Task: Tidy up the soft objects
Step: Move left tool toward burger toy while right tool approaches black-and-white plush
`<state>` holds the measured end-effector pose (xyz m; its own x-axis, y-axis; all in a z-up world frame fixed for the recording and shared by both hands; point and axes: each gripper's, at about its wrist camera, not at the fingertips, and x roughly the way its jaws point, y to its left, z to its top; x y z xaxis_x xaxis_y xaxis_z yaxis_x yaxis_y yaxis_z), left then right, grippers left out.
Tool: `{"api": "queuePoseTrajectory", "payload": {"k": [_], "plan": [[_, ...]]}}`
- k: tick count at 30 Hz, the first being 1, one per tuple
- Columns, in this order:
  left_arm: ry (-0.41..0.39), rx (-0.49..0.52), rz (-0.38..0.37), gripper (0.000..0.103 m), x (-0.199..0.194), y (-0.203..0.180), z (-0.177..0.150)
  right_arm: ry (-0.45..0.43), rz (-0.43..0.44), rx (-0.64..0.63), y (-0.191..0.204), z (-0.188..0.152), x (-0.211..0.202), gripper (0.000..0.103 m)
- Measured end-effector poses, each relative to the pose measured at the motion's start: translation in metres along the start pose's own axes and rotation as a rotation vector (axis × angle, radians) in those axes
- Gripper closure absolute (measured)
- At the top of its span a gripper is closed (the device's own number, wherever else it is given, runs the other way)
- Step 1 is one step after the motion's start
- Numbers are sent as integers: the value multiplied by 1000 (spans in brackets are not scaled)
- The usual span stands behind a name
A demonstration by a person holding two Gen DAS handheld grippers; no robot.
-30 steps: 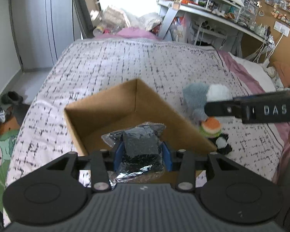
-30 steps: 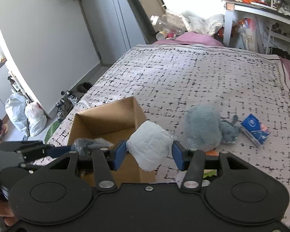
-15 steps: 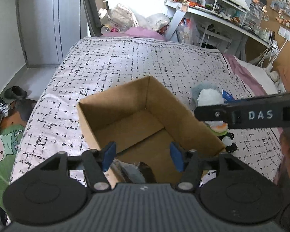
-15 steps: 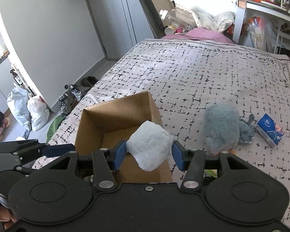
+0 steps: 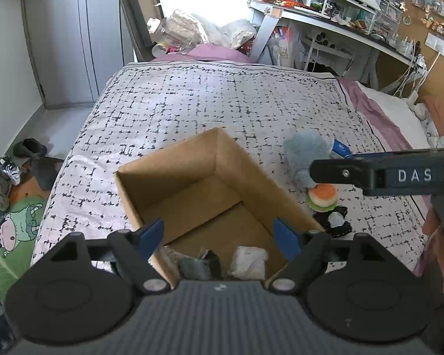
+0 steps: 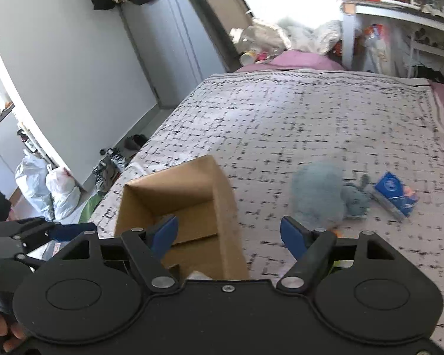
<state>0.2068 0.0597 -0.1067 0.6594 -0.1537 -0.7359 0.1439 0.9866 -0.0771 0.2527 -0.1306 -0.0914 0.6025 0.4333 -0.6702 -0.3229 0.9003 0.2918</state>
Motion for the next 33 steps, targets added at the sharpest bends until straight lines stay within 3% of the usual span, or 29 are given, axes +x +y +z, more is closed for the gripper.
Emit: {"api": "queuePoseTrajectory", "payload": {"k": [17,33], "plan": [[8,45,59,6,0,-61,25,-2,-17,16,-67,-15,-34,5],[9,104,47,5,11,-117,37,0,-37,74,-126,-33,-51,3]]}}
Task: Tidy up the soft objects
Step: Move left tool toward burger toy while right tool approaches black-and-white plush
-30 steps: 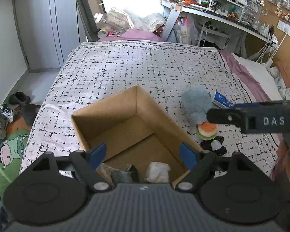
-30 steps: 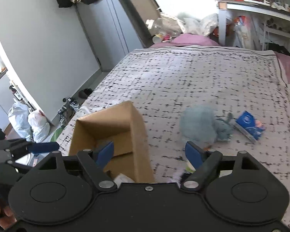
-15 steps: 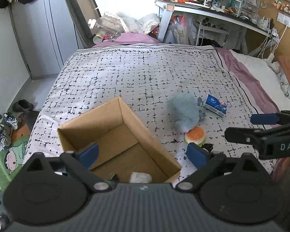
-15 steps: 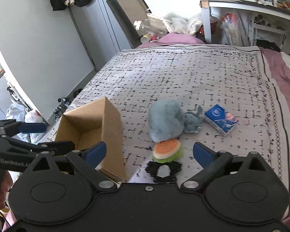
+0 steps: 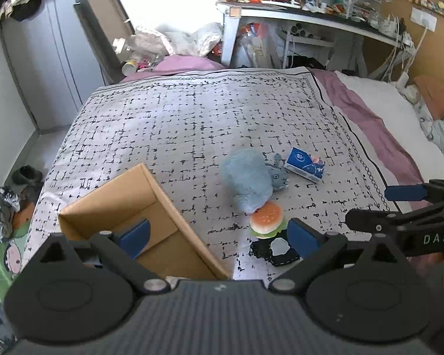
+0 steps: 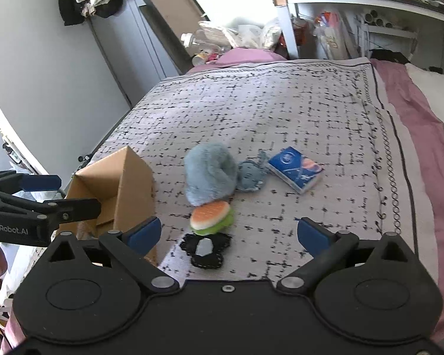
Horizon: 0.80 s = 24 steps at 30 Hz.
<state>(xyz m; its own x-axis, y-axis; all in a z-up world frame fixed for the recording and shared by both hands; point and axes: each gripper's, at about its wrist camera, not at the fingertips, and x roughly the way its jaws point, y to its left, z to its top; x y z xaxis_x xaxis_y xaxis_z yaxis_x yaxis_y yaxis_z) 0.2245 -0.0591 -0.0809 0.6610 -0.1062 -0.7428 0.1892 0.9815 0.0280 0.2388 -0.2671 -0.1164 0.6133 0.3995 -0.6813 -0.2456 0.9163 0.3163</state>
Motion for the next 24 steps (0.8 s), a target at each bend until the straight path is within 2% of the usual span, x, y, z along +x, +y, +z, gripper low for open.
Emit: {"api": "queuePoseTrajectory", "payload": {"k": [8,18,24], "plan": [[11,28,-13,5,13,-17,5,2,-2,24,-24,-4,1,3],[-3,37,-91,6,30,-28,10,17,14,54,-39,-9,15,4],[31,26,-131,12,51,-35,9,58,47,62,-37,-15,30,13]]}}
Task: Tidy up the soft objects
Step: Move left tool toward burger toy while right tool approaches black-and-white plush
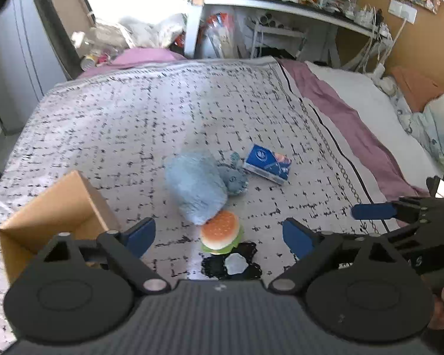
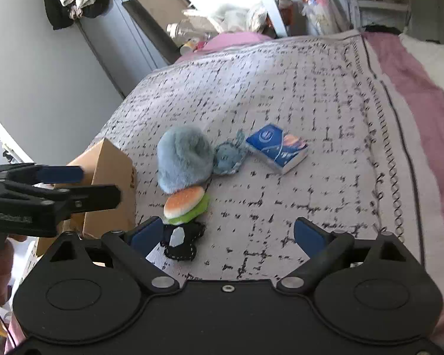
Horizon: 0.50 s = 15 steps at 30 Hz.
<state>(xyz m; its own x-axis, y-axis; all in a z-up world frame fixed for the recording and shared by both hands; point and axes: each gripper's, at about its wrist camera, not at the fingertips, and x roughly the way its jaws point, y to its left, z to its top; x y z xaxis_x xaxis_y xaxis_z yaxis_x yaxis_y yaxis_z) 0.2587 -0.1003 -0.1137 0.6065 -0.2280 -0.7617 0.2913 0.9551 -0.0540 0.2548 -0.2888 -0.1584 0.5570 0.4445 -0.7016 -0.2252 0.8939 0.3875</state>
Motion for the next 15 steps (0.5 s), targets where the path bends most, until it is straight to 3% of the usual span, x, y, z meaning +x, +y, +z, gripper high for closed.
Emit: {"api": "queuePoseTrajectory", "payload": {"k": [5,15], "plan": [[53,-8,-27,18,20,0,-5,45,9,39,-6,-4,16,22],[163,-24,13,23,44,13,-22,96,34,66,-8,-13,39,24]]}}
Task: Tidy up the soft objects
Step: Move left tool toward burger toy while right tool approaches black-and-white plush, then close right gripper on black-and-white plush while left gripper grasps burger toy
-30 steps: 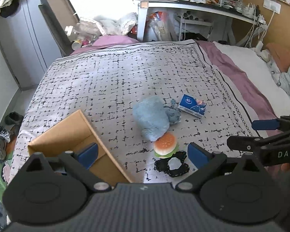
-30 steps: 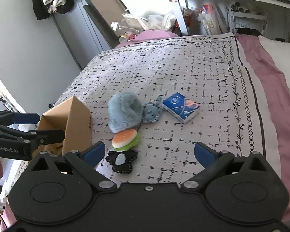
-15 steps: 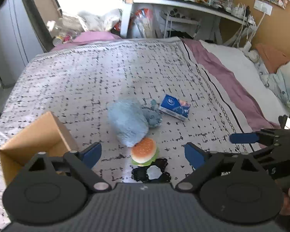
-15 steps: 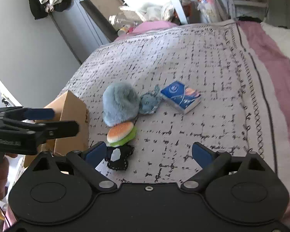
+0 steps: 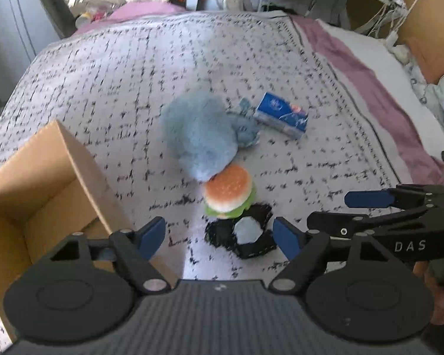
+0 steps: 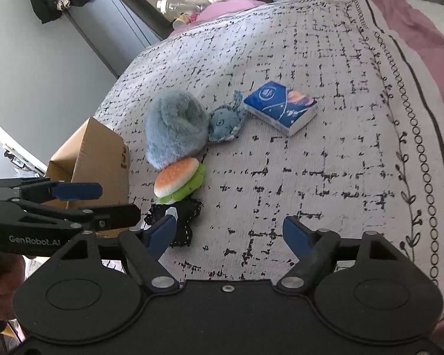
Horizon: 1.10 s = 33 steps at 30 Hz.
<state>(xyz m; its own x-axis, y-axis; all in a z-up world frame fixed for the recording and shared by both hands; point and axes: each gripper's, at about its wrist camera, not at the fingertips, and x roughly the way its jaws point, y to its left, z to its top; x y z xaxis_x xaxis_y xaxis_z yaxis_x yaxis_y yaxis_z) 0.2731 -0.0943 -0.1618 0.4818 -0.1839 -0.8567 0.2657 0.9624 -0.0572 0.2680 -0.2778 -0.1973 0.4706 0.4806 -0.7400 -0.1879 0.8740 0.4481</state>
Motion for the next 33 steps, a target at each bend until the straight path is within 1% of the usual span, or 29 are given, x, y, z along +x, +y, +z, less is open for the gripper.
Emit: {"api": "queuePoseTrajectory", "payload": {"k": [7,12,14,20,21,23,28,30,31,32,33], "plan": [[17,-10,20,24,1,4,-3,28,32,-2,1,-4,14,26],[38,-21,26,24,-1,6,-5,53,63,-7,5,-7,27,30],[39,-19,25,24,-3,6,-5,43,70,-26,9,-7,30,30],[21,-40,32,24,-10,9,0,28,137,-17,13,-4,38,31],[15,-40,32,24,-11,9,2,25,142,-18,15,-3,40,31],[4,-38,34,24,-13,9,5,19,153,-20,17,-2,43,36],[-5,-35,35,24,-12,7,14,8,163,-45,23,0,51,38],[-4,-35,35,24,-9,6,17,0,157,-66,25,0,54,49],[-2,-36,33,24,-8,5,17,3,146,-73,26,0,56,61],[1,-38,30,24,-6,5,18,7,139,-70,25,1,58,69],[4,-41,27,24,-4,5,19,11,139,-65,24,2,58,71]]}}
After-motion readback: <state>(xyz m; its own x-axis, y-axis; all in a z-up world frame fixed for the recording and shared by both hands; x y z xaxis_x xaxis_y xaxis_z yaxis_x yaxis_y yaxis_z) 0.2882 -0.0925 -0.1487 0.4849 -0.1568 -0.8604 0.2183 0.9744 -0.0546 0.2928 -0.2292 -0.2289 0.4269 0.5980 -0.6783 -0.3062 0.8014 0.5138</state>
